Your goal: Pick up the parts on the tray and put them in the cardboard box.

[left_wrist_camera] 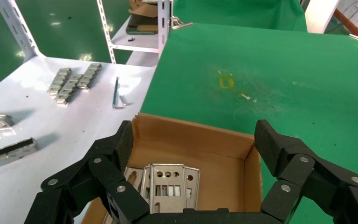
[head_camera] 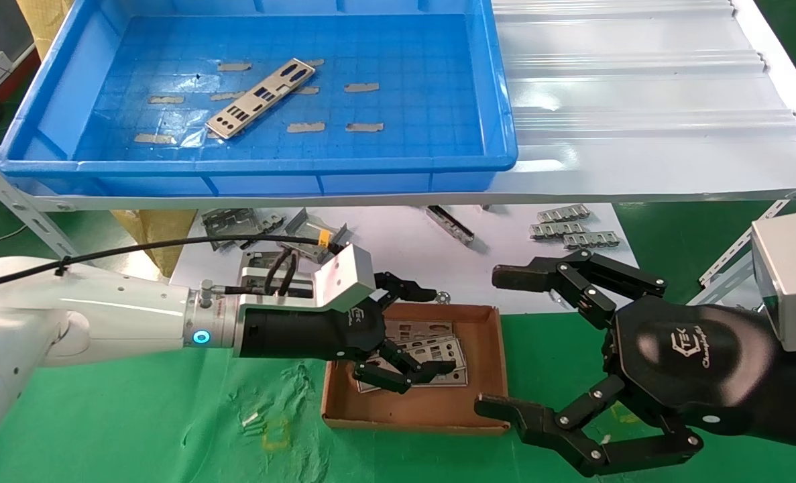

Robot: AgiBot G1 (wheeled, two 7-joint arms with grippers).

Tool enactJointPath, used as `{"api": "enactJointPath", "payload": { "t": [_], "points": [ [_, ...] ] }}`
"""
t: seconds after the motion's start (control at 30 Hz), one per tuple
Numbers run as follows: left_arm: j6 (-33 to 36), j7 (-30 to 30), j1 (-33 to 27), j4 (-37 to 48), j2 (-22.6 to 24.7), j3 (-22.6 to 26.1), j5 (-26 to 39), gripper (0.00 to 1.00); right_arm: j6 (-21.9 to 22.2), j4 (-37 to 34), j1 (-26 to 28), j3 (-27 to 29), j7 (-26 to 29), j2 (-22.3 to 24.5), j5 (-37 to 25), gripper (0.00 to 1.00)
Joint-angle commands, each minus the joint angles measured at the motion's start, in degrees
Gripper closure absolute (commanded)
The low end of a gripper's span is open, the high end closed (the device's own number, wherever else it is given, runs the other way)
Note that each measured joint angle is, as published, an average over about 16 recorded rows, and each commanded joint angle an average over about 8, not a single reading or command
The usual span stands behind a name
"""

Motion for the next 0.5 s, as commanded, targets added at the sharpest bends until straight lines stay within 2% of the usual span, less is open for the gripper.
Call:
{"api": "enactJointPath", "payload": {
  "t": [0.03, 0.27, 0.5],
  "points": [
    [0.3, 0.0, -0.1, 0.2, 0.0, 0.0, 0.0, 0.00, 0.0, 0.0, 0.0, 0.0, 0.0, 0.0, 0.0, 0.00],
    [-0.2, -0.6, 0.7, -1.7, -0.9, -0.6, -0.2, 0.00, 0.0, 0.0, 0.0, 0.0, 0.0, 0.0, 0.0, 0.00],
    [0.2, -4.0, 3.6, -8.3, -5.0, -3.6, -1.9, 0.00, 0.0, 0.0, 0.0, 0.0, 0.0, 0.0, 0.0, 0.00]
  ]
}}
